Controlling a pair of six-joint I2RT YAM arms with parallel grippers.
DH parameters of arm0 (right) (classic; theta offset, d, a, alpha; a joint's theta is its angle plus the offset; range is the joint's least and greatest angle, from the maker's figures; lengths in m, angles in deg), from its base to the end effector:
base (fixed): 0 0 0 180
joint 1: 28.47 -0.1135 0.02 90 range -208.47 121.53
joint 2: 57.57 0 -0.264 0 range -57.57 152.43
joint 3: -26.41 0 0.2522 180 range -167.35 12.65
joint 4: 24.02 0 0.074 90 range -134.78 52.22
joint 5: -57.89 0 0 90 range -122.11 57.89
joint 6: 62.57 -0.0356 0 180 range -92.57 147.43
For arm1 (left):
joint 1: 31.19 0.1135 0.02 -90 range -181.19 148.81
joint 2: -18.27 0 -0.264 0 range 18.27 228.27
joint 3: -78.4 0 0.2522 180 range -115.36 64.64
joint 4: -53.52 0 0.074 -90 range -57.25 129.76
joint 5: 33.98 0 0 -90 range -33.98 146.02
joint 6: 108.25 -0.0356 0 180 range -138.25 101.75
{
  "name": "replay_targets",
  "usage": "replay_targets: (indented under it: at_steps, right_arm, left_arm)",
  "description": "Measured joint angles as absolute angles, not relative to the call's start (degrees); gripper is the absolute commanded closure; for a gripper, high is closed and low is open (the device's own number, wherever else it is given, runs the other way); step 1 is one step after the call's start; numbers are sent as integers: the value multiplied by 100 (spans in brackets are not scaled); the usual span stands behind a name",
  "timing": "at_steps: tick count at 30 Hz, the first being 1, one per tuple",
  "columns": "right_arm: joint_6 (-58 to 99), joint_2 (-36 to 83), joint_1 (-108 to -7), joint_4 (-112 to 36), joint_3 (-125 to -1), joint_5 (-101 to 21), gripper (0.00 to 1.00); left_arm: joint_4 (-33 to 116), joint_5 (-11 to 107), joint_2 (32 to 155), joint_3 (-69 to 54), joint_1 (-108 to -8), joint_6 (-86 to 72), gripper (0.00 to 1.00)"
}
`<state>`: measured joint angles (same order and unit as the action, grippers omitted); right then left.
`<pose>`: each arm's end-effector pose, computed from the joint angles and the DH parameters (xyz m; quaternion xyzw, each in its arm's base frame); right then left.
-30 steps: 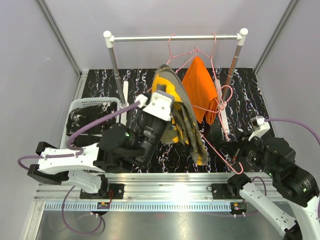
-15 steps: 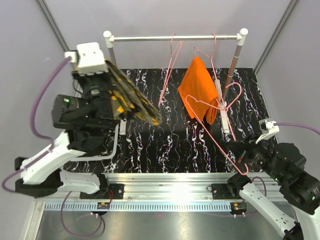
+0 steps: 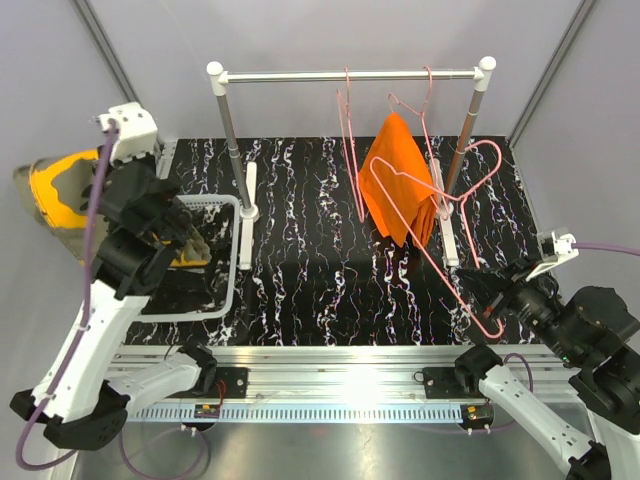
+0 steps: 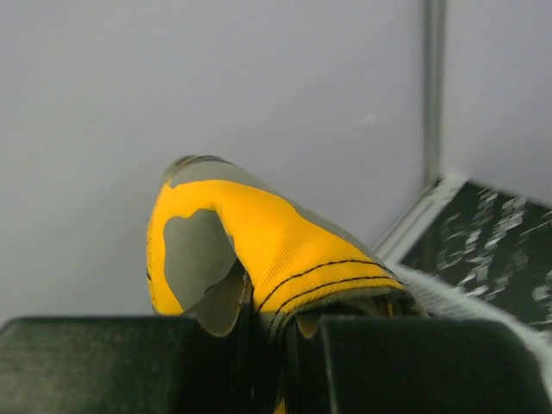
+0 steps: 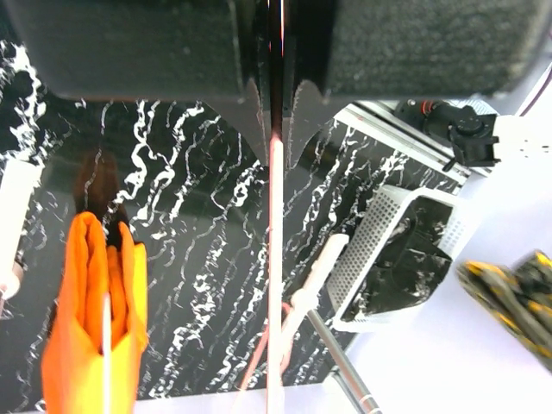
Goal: Remove the trousers from the hanger
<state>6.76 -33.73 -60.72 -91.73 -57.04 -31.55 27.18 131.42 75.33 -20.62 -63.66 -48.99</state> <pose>0.0125 0.0075 0.4223 -0.0730 0.7517 0.2887 0.5884 0.1399 -0.0482 0.5260 -0.1643 0.6626 0.3601 0.6358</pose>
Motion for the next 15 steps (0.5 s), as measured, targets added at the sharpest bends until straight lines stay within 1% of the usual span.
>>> replay_targets:
  at_steps: [4, 7, 10, 12, 15]
  right_arm:
    - [685, -3305, -6072, -8959, -5702, -3332, 100]
    - [685, -3303, -6072, -8793, -5698, -3470, 100]
    - [685, -3305, -6072, -8664, -5687, -3529, 100]
    - [683, -3314, -6072, -8603, -5678, -3555, 100]
    - [685, -3327, -6072, -8557, -5678, -3612, 100]
  left_arm:
    - [1959, 13127, 7441, -1159, -5894, -4518, 100]
    - [1612, 13079, 7251, -132, -5837, -4254, 100]
    - [1369, 13070, 7284, 646, -5765, -4053, 100]
    - [1209, 12989, 7371, 937, -5678, -3904, 100]
    - [1297, 12930, 7360, 1016, -5603, -3909, 100]
